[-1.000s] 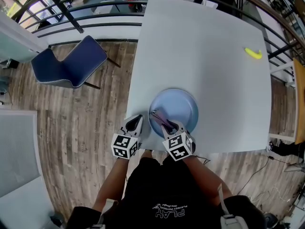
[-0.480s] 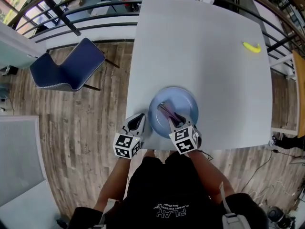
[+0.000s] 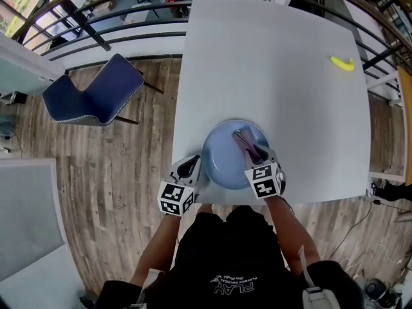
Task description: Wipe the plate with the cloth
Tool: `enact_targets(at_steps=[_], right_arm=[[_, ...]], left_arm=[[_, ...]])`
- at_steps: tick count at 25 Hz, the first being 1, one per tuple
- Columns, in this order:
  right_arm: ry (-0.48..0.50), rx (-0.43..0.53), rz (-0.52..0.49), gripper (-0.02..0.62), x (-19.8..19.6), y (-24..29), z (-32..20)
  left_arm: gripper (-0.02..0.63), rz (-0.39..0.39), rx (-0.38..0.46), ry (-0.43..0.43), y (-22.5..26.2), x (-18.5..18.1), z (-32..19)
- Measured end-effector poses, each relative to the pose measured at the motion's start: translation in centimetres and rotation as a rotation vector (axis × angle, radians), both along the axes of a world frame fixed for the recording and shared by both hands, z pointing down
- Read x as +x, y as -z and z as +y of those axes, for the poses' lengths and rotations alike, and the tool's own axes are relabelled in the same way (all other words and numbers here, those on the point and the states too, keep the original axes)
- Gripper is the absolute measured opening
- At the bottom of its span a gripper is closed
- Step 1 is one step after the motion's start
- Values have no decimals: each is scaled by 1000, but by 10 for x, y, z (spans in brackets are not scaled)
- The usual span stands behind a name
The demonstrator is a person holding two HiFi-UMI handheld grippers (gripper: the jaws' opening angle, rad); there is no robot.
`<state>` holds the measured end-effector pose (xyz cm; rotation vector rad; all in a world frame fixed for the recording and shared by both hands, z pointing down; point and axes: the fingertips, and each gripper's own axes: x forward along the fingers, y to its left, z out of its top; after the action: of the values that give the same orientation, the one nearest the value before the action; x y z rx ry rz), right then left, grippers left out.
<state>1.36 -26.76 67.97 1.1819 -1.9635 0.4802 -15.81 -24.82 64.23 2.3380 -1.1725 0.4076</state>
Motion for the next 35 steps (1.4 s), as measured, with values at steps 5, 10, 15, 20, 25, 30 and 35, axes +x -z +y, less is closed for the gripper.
enact_targets(at_steps=[5, 10, 15, 20, 25, 30, 35], right_arm=[[-29, 14, 15, 100, 14, -1, -9], [-67, 7, -16, 100, 26, -3, -12], [-69, 9, -27, 100, 31, -1, -15], [-84, 41, -28, 100, 26, 7, -7], [-43, 36, -66, 98, 1, 15, 11], [35, 15, -108, 100, -33, 20, 36], [95, -19, -144, 98, -59, 15, 53]], left_arm=[[14, -9, 0, -5, -1, 1, 2], [14, -8, -7, 0, -1, 1, 3], [14, 5, -4, 3, 1, 8, 2], [14, 8, -15, 4, -1, 8, 8], [14, -19, -10, 13, -3, 1, 7], [14, -23, -20, 32, -5, -9, 11], [14, -25, -30, 35, -8, -11, 17]])
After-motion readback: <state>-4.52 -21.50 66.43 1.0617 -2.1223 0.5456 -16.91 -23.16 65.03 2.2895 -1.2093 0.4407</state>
